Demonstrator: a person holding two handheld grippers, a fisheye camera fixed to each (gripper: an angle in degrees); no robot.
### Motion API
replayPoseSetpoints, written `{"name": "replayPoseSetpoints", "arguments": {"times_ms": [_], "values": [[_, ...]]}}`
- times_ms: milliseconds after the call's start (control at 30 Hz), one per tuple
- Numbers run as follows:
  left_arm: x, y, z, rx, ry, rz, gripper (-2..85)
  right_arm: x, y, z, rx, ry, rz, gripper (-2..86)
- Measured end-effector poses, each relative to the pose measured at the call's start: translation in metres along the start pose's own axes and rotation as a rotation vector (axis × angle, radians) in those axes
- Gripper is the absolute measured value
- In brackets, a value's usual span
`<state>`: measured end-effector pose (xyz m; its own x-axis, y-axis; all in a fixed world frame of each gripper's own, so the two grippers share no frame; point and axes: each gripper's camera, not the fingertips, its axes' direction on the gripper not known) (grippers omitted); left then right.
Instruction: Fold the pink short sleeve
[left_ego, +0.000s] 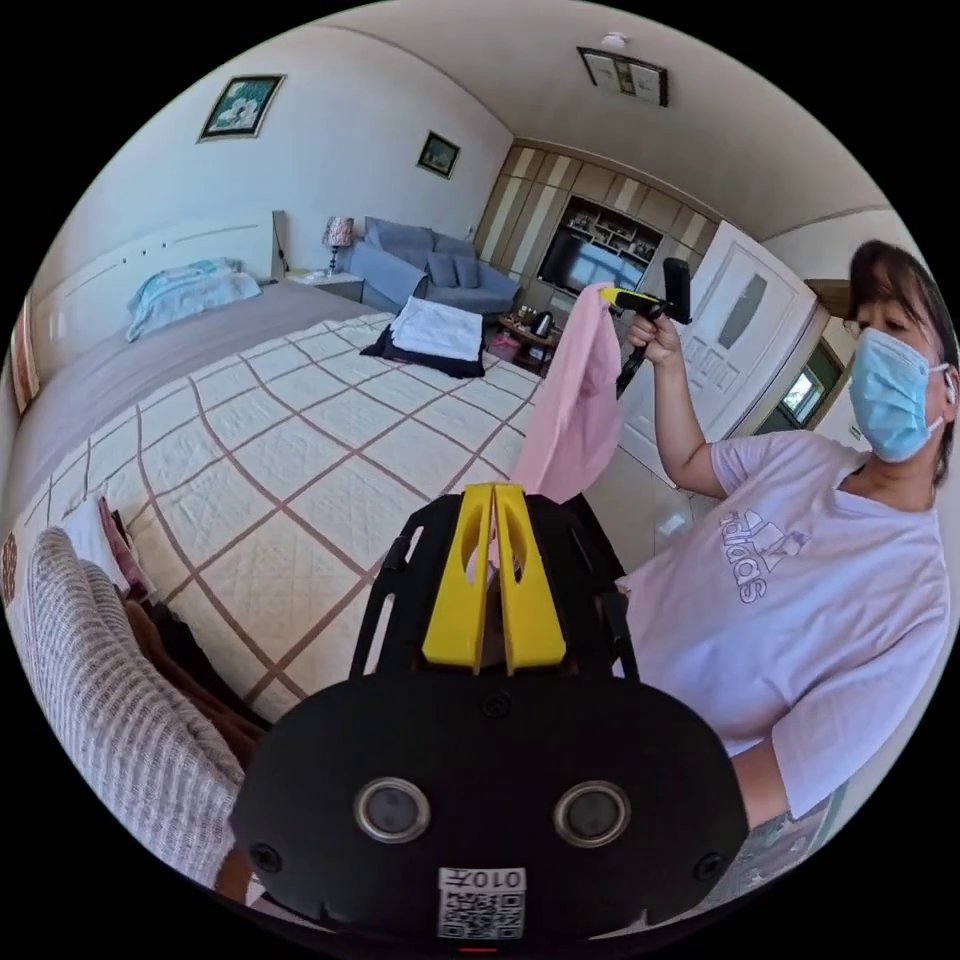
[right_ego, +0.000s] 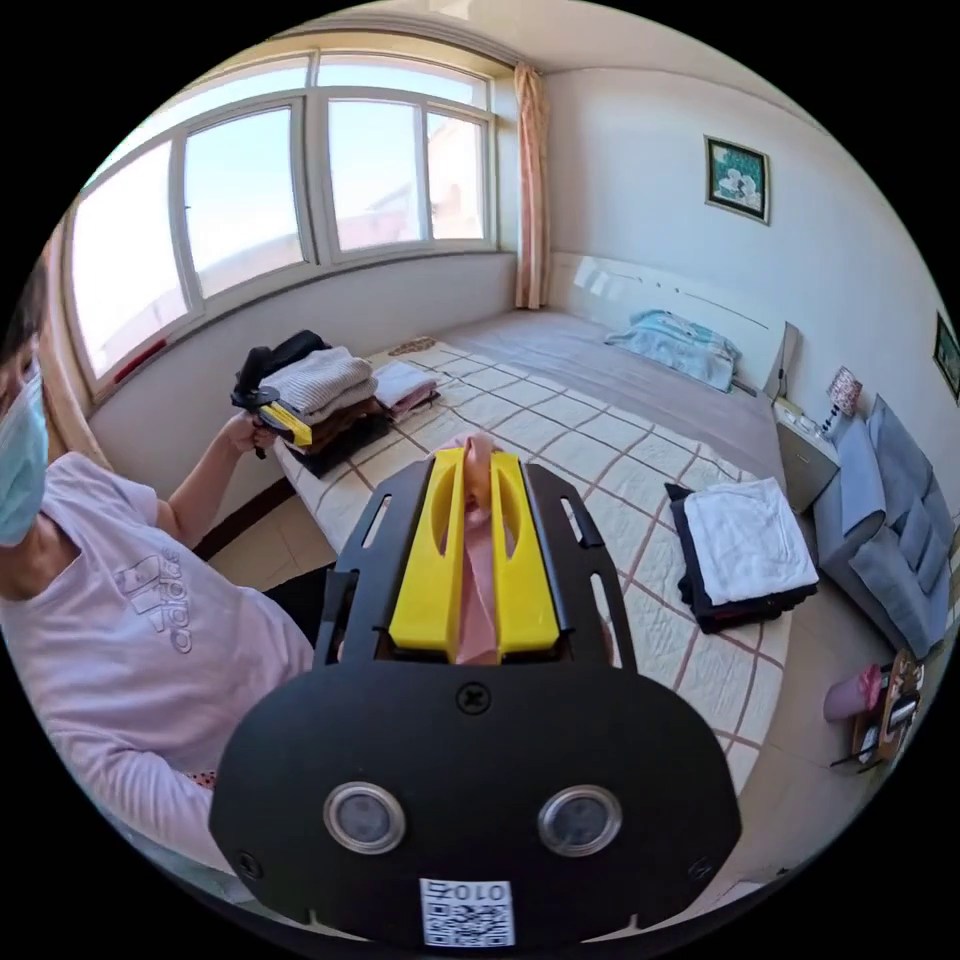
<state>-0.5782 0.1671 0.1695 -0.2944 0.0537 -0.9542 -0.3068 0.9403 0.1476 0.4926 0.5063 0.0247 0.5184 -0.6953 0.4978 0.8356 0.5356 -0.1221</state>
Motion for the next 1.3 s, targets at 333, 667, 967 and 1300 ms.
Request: {"name": "replayPoseSetpoints", "arguments": {"times_ms": [333,667,967,1300], "values": [[-0.008,-0.005,0.19,-0.083,-0.007,0.12,11.4,-0.002,-0.014,0.016,0.056,-0.131,-0.042,5.7],[0.006,-0.006,0.188,-0.119,0.069,0.193,1.5,-0.014,-0.014,-0.012,0.119,-0.048,-0.077,5.7],[-0.032,-0.078,0.007,-0.018,-0.265,0.181,0.7,0.027,-0.063,0.004,0.218,-0.05,-0.088,5.7],[-0.167,-0.077,0.161,-0.253,-0.51,-0.028,5.6,0.128,-0.029,0.22,-0.004,0.032,0.206,11.1]]}}
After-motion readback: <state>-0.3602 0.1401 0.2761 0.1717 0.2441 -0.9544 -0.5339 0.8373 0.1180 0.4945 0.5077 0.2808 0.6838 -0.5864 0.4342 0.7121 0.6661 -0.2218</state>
